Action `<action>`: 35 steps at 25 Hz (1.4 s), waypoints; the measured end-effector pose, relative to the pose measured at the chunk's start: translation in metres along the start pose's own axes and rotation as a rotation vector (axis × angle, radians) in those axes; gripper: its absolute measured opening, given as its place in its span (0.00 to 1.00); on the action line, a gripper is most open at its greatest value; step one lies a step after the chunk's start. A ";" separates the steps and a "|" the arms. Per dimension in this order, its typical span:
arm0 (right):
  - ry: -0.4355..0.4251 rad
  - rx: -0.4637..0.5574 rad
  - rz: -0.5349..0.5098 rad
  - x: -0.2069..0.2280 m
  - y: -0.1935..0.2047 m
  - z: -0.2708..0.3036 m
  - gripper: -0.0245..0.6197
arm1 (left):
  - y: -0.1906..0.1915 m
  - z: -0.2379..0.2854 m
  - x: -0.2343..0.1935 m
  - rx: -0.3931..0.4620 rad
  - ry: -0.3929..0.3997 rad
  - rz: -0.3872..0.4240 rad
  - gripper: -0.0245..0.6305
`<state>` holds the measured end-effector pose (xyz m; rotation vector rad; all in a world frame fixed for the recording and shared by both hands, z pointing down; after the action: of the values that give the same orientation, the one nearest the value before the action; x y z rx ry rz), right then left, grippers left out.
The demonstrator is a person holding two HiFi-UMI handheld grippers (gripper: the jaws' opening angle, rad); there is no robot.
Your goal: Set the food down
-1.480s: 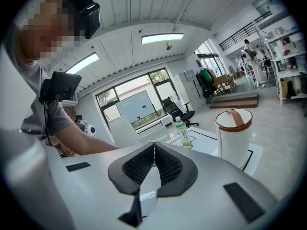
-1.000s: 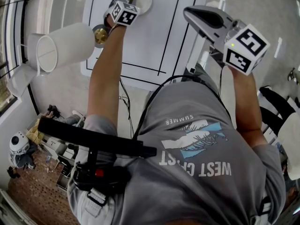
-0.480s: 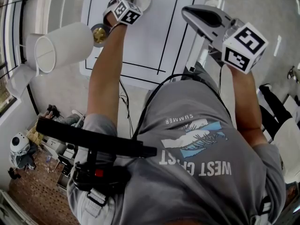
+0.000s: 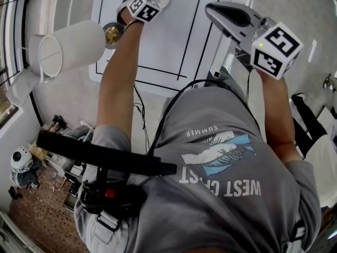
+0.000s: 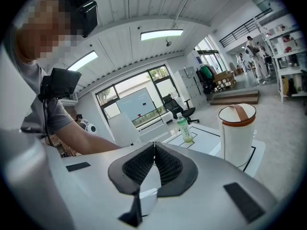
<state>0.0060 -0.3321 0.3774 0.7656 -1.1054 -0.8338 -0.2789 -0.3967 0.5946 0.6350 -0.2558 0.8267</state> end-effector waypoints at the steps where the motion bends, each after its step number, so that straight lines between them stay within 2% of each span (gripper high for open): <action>1: 0.000 -0.001 0.000 -0.001 0.000 0.000 0.05 | 0.000 0.000 0.000 -0.004 0.013 -0.010 0.20; 8: 0.023 -0.001 -0.004 -0.009 0.000 -0.006 0.05 | -0.006 -0.002 0.002 0.010 0.078 -0.060 0.21; 11: 0.039 -0.016 -0.022 -0.013 -0.001 -0.008 0.05 | -0.003 -0.005 0.000 -0.007 0.061 -0.084 0.22; 13: 0.016 -0.038 -0.041 -0.017 -0.004 0.001 0.05 | 0.011 -0.013 -0.003 -0.023 0.055 -0.136 0.25; 16: -0.001 -0.061 -0.065 -0.022 -0.009 0.010 0.05 | 0.015 -0.010 -0.003 0.018 0.087 -0.222 0.28; 20: 0.015 -0.063 -0.039 -0.035 -0.006 0.002 0.05 | 0.008 -0.014 0.007 0.041 0.143 -0.252 0.33; 26: 0.013 -0.068 -0.062 -0.040 -0.008 -0.002 0.05 | 0.000 -0.038 -0.008 0.099 0.102 -0.312 0.36; 28: 0.007 -0.062 -0.064 -0.043 -0.007 -0.001 0.05 | -0.001 -0.052 -0.010 0.141 0.092 -0.357 0.36; 30: -0.001 -0.053 -0.073 -0.047 -0.007 -0.001 0.05 | -0.005 -0.072 -0.010 0.218 0.084 -0.432 0.36; 33: -0.015 -0.035 -0.094 -0.056 -0.008 -0.001 0.05 | -0.017 -0.120 -0.009 0.386 0.061 -0.533 0.35; 34: -0.020 -0.026 -0.104 -0.060 -0.010 -0.001 0.05 | -0.022 -0.141 -0.008 0.453 0.042 -0.544 0.33; 35: -0.027 -0.017 -0.114 -0.065 -0.011 -0.002 0.05 | -0.028 -0.164 -0.007 0.526 0.020 -0.551 0.26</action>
<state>-0.0088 -0.2802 0.3387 0.8112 -1.0852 -0.9505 -0.2674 -0.3140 0.4504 1.1261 0.1652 0.3584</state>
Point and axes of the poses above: the fingertips, and each gripper's own axes: z forward along the fingers, x to its right, y out of its underside, the point moved 10 cm from there along -z, backward along the fingers, and after that the axes turned 3 degrees about -y, right-handed, at the moved point
